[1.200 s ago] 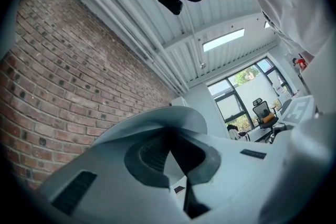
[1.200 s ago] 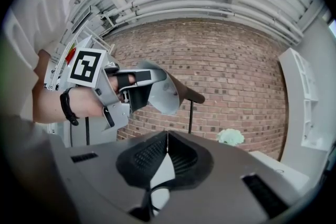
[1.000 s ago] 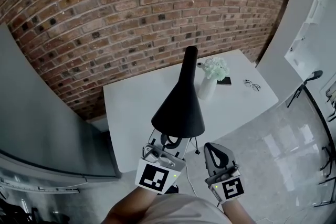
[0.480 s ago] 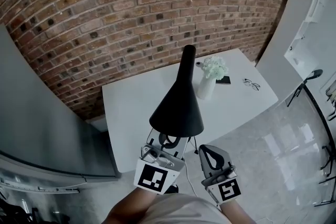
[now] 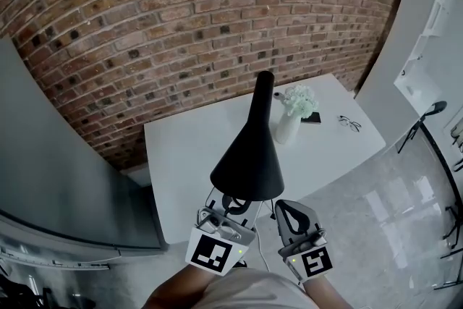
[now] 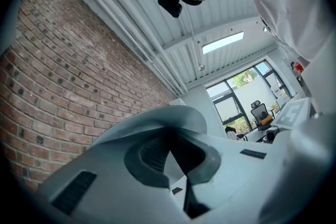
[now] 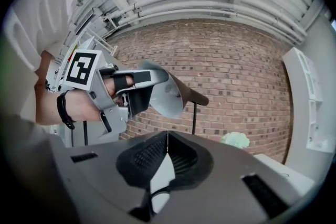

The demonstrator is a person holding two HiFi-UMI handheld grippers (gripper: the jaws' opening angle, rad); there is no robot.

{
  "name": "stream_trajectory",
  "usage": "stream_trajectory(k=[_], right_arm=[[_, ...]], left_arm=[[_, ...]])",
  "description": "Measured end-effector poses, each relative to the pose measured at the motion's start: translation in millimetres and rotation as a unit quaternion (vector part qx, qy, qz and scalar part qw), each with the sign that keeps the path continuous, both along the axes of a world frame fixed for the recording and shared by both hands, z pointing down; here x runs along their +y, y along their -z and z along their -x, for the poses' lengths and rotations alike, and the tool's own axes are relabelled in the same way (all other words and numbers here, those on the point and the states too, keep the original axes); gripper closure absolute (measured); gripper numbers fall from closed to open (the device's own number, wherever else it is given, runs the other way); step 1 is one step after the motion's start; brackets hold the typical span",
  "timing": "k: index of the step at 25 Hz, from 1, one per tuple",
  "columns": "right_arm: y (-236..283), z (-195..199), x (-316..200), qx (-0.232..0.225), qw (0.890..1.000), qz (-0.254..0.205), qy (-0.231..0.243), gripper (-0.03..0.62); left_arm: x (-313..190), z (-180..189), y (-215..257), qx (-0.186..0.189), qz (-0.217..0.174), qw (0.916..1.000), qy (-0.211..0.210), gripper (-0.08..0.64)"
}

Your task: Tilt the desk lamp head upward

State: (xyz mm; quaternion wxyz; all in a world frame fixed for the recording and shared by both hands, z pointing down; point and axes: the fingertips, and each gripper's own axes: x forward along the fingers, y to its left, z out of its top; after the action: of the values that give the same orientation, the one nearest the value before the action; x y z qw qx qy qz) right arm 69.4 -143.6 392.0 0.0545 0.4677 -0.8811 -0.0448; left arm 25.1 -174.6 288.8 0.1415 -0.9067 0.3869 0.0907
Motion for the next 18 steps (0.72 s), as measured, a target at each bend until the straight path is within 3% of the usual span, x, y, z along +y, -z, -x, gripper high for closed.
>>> stream_trajectory(k=[18], right_arm=[[-4.0, -5.6, -9.7, 0.001, 1.0, 0.001, 0.002, 0.575]], left_arm=[[-0.3, 0.0, 0.5, 0.017, -0.003, 0.9998, -0.006, 0.554]])
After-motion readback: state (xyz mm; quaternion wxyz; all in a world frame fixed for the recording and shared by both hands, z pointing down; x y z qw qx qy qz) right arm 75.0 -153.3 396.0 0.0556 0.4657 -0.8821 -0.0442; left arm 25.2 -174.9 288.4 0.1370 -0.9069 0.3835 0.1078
